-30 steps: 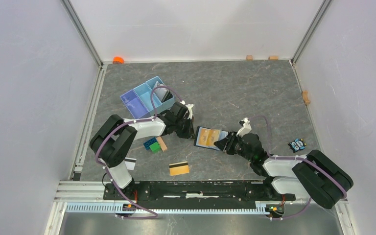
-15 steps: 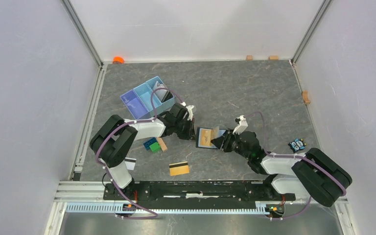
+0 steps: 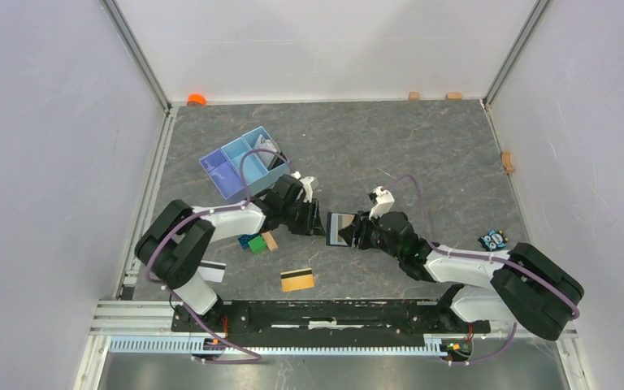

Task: Put the credit cards into the card holder
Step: Turn over the card slot in the card holder, then pick up the credit card from the storage box.

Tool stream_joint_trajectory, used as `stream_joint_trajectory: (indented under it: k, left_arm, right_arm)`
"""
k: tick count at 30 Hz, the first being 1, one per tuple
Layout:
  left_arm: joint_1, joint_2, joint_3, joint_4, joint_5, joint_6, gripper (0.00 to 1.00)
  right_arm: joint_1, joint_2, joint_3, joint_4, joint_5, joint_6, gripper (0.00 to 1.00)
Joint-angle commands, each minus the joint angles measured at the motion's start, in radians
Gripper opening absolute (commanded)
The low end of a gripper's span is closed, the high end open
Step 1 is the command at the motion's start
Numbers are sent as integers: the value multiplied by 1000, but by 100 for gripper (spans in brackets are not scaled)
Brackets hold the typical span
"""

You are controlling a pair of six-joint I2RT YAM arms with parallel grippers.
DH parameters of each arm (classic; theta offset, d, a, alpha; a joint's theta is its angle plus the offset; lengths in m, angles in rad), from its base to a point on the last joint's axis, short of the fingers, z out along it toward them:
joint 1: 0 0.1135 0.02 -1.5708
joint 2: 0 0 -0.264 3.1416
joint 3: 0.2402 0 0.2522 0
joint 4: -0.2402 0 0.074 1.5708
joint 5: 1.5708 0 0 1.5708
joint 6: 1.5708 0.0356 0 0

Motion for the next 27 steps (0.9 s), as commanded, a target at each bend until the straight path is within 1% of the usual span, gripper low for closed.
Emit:
stream_joint_trajectory:
  k: [1,2,5,7,10,12,16,20,22,27]
  left_arm:
    - [17,-159,-32,-74,-59,-3,47]
    - [22,-192,-35,-96,-69,-1,52]
    - [51,-302,-17,-173,-101,4,69]
    - [83,-370,17,-252,-133,17,78]
    - [154,-438,108,-376,-174,57,90]
    - [206,-444,181,-434,-198,95,94]
    - [282,-349,348,-541,-228,178,96]
    - [297,-210,497,-574,-316,254,96]
    - [306,-137,562,-571,-333,257,97]
    - [310,55,717,-564,-294,236,96]
  right_arm:
    - [3,-82,48,-78,77,-80,55]
    - [3,-101,55,-103,96,-103,57]
    - [-4,-154,84,-190,128,-191,68]
    - [-20,-182,109,-242,127,-251,75]
    - [-57,-211,160,-310,105,-343,84]
    - [-80,-219,201,-350,98,-391,87]
    - [-112,-213,268,-402,90,-447,90]
    - [-127,-209,276,-395,33,-446,91]
    - [-133,-207,273,-392,4,-445,91]
    - [-149,-203,269,-397,-38,-453,92]
